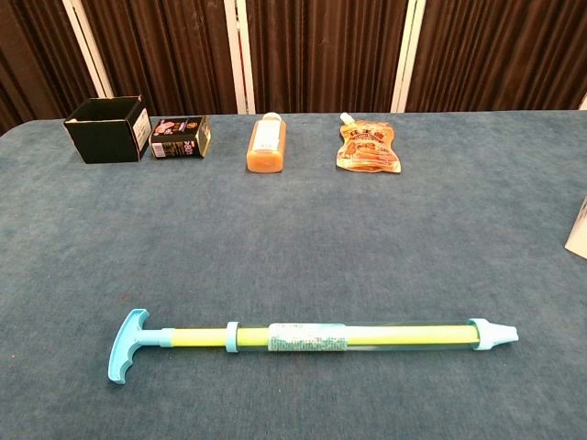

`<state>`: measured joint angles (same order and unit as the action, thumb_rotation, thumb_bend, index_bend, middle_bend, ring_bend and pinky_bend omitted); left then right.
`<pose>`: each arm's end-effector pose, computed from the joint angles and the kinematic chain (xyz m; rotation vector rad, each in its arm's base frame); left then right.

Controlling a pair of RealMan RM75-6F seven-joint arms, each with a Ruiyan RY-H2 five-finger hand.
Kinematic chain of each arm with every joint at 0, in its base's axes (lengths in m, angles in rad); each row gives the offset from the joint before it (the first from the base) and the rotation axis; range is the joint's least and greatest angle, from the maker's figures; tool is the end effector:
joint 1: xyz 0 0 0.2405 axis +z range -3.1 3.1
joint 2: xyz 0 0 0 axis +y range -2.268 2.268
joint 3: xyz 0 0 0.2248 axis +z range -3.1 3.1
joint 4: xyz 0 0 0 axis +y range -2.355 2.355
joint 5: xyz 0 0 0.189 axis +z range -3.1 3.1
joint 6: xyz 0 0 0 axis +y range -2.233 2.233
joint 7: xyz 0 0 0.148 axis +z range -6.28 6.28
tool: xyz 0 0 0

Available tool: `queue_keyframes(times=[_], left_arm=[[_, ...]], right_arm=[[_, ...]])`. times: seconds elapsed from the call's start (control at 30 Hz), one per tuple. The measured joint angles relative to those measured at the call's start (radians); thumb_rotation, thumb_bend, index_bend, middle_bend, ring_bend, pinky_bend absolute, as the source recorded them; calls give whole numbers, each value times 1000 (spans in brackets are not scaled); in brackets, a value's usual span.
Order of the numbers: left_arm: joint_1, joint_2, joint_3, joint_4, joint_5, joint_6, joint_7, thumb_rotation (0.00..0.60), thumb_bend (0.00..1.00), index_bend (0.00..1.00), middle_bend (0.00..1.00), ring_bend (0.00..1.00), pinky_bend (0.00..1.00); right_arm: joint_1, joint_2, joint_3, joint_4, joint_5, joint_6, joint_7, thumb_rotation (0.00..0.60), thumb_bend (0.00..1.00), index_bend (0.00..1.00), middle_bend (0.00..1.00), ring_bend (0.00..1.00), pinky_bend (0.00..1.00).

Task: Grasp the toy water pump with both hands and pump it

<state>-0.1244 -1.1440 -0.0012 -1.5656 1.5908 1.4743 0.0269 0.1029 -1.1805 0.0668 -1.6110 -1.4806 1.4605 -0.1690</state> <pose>-0.2665 0.1820 0.1479 -1.5319 -0.8442 -0.9062 -0.2689 -0.1885 0.1472 1.4220 -0.8264 0.8256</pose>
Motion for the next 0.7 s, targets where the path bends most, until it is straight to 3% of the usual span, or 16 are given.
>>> queue_keyframes(times=[0.33, 0.7], left_arm=[[-1, -6, -4, 7, 0, 6, 0, 600, 105, 95, 65, 67, 54], [-12, -57, -11, 81, 58, 53, -41, 600, 113, 74, 63, 67, 54]], right_arm=[[-4, 4, -16, -18, -11, -6, -33, 600, 0, 63, 0, 0, 0], [15, -29, -75, -26, -103, -53, -37, 600, 6, 383, 0, 0, 0]])
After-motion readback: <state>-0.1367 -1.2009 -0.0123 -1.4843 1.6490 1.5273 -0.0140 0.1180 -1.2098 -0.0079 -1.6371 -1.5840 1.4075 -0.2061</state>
